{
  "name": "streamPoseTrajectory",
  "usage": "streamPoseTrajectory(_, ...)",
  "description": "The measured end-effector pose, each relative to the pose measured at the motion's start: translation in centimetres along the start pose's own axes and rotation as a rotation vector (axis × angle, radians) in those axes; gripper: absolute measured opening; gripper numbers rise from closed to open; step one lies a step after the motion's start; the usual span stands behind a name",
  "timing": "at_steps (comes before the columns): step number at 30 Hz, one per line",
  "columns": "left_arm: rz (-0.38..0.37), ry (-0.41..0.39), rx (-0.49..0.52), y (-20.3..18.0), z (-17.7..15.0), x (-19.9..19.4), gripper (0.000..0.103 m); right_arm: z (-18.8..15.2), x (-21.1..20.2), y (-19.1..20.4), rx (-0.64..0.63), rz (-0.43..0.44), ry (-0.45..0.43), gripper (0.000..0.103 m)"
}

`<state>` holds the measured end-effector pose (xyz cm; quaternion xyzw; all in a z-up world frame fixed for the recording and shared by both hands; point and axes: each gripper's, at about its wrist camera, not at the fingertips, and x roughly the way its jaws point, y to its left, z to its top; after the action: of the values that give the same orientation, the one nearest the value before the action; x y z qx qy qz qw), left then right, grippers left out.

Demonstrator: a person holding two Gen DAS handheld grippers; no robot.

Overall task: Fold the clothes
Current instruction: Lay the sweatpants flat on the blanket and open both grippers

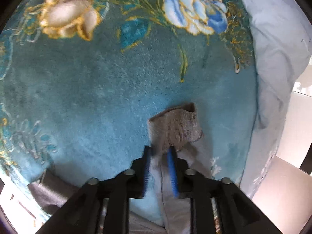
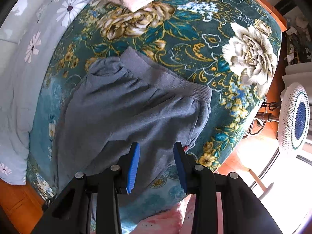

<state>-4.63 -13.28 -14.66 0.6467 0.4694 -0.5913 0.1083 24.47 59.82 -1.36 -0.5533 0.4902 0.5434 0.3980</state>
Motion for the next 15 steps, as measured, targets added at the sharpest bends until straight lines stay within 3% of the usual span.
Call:
streamPoseTrajectory(5, -0.069, -0.083, -0.033, 4.2, -1.6, -6.3, 0.041, 0.0, 0.8, 0.2, 0.003, 0.049, 0.011, 0.037)
streamPoseTrajectory(10, 0.030, -0.120, -0.081, 13.8, -6.3, -9.4, 0.042, -0.6, 2.2, 0.4, -0.034, 0.074, 0.052, 0.037)
streamPoseTrajectory(15, 0.084, -0.105, -0.192, 20.9, -10.5, -7.7, 0.043, 0.0, 2.6, -0.8, -0.056, 0.066, 0.064, 0.037)
